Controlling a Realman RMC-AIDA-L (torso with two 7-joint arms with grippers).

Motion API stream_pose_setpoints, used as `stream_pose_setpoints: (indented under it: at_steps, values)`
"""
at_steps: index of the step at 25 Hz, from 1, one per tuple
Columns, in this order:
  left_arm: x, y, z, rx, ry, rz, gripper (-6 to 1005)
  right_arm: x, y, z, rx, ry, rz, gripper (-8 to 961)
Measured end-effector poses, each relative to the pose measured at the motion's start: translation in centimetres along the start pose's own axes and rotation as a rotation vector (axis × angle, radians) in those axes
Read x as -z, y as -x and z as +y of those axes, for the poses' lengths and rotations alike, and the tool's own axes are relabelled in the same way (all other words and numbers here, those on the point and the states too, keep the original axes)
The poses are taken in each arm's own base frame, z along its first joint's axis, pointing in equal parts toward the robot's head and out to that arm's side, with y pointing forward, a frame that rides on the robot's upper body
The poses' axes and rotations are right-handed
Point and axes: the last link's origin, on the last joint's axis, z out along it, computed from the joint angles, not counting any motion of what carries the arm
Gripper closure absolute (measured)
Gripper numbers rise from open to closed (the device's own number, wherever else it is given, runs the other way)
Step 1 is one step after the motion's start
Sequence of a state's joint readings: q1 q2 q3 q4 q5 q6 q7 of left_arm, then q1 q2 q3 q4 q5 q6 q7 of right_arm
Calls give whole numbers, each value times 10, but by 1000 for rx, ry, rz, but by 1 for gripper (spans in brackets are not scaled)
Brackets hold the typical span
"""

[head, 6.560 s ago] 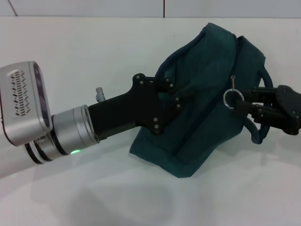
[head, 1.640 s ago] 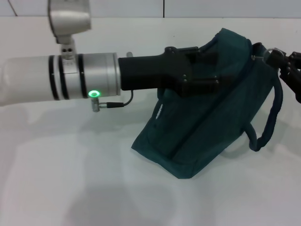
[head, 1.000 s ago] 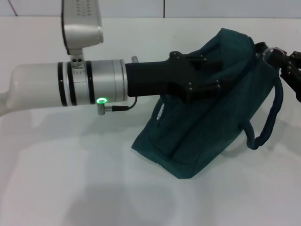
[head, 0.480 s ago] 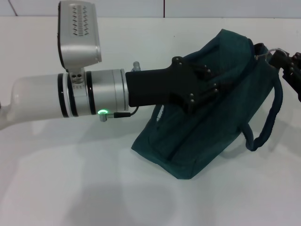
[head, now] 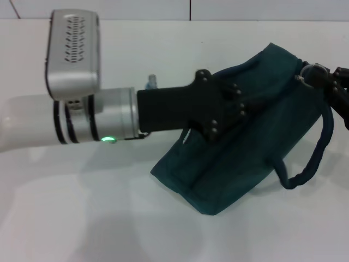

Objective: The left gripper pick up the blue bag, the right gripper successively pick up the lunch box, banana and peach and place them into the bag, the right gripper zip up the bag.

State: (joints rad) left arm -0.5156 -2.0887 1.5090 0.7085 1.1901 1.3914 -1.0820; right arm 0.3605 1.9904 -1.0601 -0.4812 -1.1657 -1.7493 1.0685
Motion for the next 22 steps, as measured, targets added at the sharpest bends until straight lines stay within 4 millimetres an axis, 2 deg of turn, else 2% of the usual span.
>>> stream_pose_setpoints:
  at_steps: [8,12,22]
  values:
    - [31,0,-18,-35,-86,-45,953,-3,-4,7,-41,15,-25,924]
    - [44,1,-24,-40,-114,-67,954,-2,-7,4,-73,-30,-43,923]
    - [51,4,-28,-36,-155,-74,955,6,-15,-9,-99,-158,-22,920]
